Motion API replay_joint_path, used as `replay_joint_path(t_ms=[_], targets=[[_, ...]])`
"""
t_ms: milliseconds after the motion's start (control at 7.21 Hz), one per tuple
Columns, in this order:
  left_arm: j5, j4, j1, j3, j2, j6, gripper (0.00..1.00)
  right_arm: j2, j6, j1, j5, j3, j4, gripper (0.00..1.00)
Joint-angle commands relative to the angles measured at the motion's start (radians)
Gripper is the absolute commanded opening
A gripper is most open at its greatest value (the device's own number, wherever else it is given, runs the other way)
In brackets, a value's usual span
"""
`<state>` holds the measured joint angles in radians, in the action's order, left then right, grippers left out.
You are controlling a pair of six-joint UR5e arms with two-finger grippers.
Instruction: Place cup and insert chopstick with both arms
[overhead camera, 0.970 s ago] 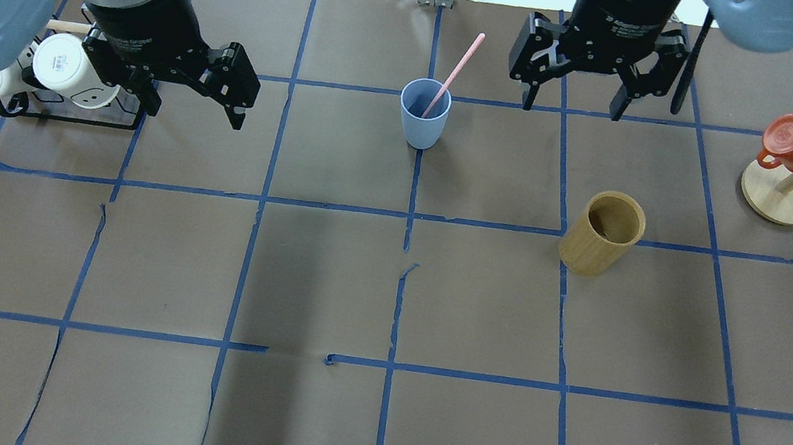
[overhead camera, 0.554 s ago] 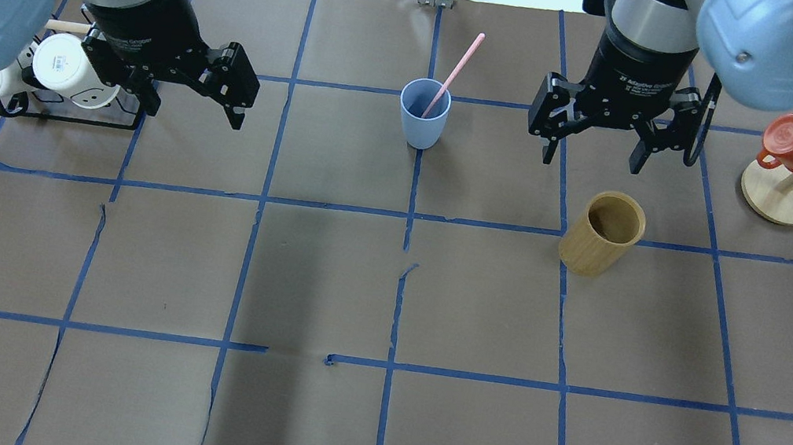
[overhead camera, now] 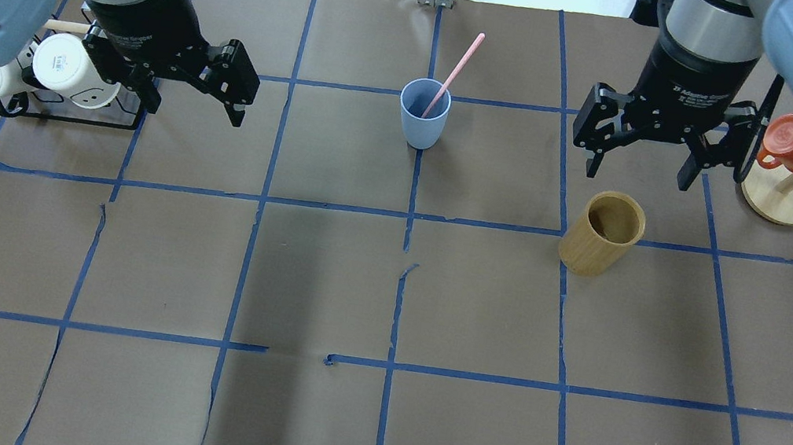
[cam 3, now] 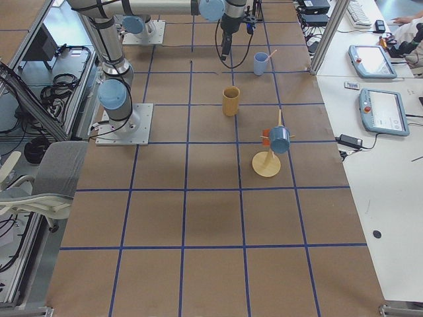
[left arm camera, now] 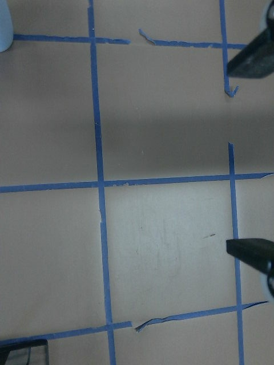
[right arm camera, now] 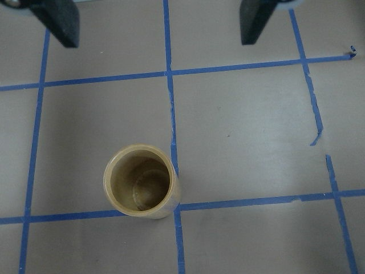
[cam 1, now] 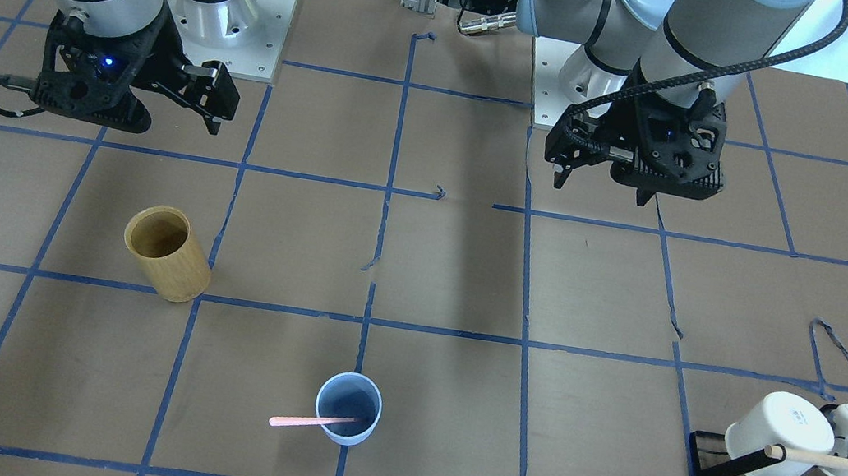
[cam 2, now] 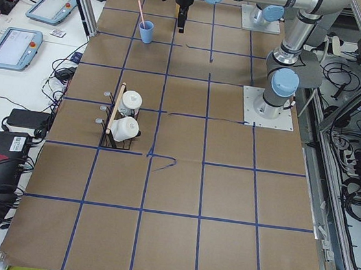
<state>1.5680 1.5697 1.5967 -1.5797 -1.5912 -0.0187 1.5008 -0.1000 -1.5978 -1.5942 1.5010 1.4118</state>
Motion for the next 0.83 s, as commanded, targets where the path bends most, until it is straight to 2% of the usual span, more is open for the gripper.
replay_joint_path(t_ms=[0, 693], targets=[[0.001, 0.0, -0.001, -0.005, 0.002, 0.0, 1.0, 0.025, 0.0, 0.002, 0.06, -0.007, -0.017, 1.0], [0.004, 0.003, 0.0, -0.006, 0.0, 0.0, 1.0, 0.024, 0.0, 0.004, 0.046, 0.001, -0.022, 1.0]])
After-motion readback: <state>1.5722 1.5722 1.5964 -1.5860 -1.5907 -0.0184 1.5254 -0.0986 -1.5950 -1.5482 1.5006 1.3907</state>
